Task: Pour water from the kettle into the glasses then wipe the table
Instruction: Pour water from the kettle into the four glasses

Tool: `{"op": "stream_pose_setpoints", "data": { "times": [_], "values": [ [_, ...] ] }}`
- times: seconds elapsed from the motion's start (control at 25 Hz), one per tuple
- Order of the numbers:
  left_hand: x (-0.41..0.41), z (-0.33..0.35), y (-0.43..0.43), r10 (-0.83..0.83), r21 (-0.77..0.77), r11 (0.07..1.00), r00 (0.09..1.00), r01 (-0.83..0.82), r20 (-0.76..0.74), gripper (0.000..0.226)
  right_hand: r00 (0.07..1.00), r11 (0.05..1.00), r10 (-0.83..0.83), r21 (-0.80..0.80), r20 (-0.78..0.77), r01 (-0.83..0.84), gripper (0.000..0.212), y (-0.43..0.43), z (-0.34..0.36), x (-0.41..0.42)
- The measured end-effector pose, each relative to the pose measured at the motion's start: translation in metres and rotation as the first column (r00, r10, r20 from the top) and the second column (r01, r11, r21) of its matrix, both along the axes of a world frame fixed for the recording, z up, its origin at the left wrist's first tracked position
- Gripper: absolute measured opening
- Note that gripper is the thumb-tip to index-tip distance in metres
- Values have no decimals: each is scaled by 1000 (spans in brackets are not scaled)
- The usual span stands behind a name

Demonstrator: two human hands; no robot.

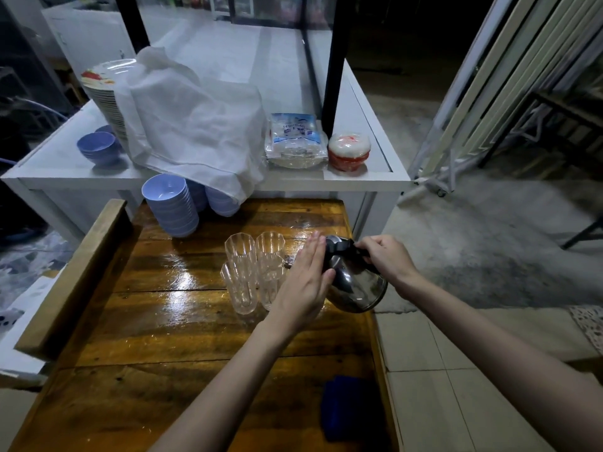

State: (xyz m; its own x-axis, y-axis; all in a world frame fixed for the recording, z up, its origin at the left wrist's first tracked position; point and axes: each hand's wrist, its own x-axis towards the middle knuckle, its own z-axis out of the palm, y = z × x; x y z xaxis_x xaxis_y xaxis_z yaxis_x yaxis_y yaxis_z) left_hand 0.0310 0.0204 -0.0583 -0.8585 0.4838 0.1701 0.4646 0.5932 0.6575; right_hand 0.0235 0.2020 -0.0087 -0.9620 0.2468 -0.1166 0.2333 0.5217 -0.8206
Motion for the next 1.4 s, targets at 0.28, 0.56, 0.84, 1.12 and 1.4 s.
{"op": "stream_pose_setpoints", "data": {
  "times": [0.28, 0.56, 0.84, 1.12, 1.4],
  "values": [
    [4, 3, 0, -7, -9, 1000, 1000, 7, 8, 59, 1000, 1000, 11, 13, -15, -11, 42, 2, 0, 2],
    [7, 7, 2, 7, 39, 999, 1000, -8, 22, 59, 999, 996, 25, 88, -40, -21, 45, 3, 0, -1],
    [5, 7, 2, 18, 63, 998, 999, -19, 29, 59, 996, 989, 46, 146, -72, -35, 44, 2, 2, -4],
    [5, 9, 2, 20, 61, 998, 999, -22, 35, 60, 995, 992, 36, 125, -88, -25, 45, 2, 2, -4],
    [3, 10, 2, 26, 60, 998, 999, -28, 29, 60, 995, 998, 30, 64, -93, -24, 43, -1, 8, -2]
  ]
}}
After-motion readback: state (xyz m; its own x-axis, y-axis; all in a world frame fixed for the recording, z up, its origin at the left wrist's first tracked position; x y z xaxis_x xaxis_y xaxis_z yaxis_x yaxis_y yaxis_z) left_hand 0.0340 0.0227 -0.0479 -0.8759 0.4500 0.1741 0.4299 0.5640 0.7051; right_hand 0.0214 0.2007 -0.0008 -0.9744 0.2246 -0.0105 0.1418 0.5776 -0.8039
